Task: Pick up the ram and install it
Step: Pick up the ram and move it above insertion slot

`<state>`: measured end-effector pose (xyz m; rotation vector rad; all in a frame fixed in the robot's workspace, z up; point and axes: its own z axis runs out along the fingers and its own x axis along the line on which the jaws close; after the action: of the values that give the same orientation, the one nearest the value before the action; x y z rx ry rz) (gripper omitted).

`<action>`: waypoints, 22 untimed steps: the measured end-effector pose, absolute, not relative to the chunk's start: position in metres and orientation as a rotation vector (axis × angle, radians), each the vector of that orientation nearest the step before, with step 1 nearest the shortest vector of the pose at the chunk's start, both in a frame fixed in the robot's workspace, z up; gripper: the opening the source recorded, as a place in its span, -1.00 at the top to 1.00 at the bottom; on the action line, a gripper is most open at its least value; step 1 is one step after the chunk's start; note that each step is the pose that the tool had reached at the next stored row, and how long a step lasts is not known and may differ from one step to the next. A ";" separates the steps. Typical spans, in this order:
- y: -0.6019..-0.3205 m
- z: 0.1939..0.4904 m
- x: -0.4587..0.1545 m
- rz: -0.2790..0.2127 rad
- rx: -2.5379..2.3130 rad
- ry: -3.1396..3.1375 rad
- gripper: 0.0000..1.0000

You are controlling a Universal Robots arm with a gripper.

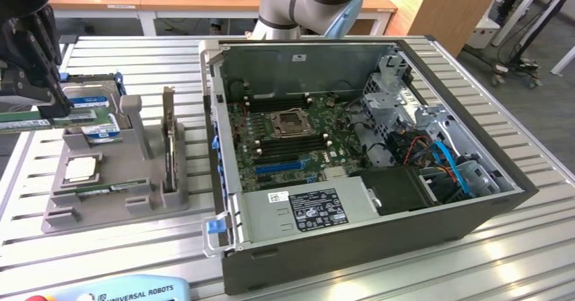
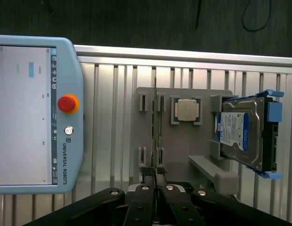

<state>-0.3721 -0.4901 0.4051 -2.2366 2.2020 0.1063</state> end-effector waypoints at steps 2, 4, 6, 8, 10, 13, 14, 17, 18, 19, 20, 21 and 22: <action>-0.490 0.405 -0.369 0.106 -2.237 2.202 0.77; -0.490 0.405 -0.364 0.107 -2.237 2.202 0.77; -0.490 0.405 -0.359 0.107 -2.236 2.202 0.77; -0.490 0.405 -0.353 0.107 -2.236 2.201 0.77; -0.490 0.405 -0.346 0.107 -2.236 2.201 0.77; -0.490 0.405 -0.335 0.108 -2.236 2.201 0.77; -0.490 0.405 -0.332 0.108 -2.236 2.201 0.77; -0.490 0.405 -0.322 0.108 -2.236 2.201 0.77; -0.490 0.405 -0.319 0.108 -2.236 2.201 0.77; -0.490 0.405 -0.315 0.108 -2.236 2.201 0.77; -0.490 0.405 -0.311 0.108 -2.236 2.201 0.77; -0.490 0.405 -0.307 0.108 -2.236 2.201 0.77; -0.490 0.405 -0.303 0.108 -2.236 2.201 0.77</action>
<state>-0.3033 -0.4895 0.4051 -2.2360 2.2013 0.1077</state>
